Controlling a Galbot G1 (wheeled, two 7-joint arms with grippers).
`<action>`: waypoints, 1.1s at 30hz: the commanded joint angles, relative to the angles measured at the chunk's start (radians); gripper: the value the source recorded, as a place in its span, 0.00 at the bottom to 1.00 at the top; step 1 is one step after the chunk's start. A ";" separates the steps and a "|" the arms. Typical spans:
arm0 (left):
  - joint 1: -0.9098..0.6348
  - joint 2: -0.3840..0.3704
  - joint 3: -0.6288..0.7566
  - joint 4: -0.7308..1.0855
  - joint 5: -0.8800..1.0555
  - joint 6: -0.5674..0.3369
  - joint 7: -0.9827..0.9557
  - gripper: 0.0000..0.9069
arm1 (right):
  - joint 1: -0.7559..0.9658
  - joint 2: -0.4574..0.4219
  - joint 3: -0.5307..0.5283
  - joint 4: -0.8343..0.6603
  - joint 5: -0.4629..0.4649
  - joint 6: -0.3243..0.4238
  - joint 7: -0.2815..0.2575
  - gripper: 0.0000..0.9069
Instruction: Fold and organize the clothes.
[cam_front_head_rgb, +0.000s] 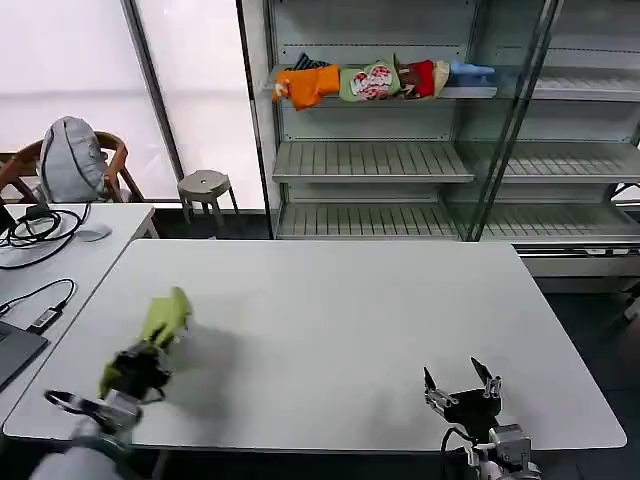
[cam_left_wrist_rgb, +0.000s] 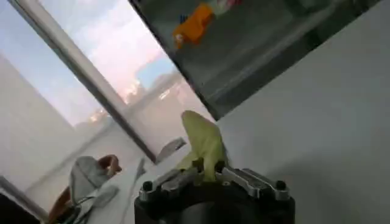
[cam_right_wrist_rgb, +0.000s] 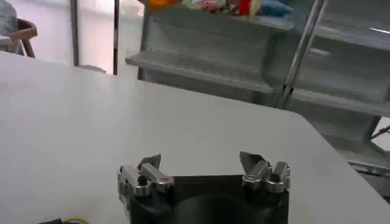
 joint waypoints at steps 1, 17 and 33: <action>-0.024 -0.288 0.606 -0.068 0.114 -0.052 -0.279 0.03 | -0.042 0.001 0.027 0.047 -0.024 -0.004 0.001 1.00; -0.189 -0.365 0.555 0.119 0.127 -0.074 -0.278 0.03 | -0.032 0.007 0.029 0.063 -0.044 -0.019 0.000 1.00; -0.233 -0.440 0.738 0.251 0.057 -0.116 -0.204 1.00 | -0.001 -0.035 0.157 0.089 0.037 -0.035 -0.017 1.00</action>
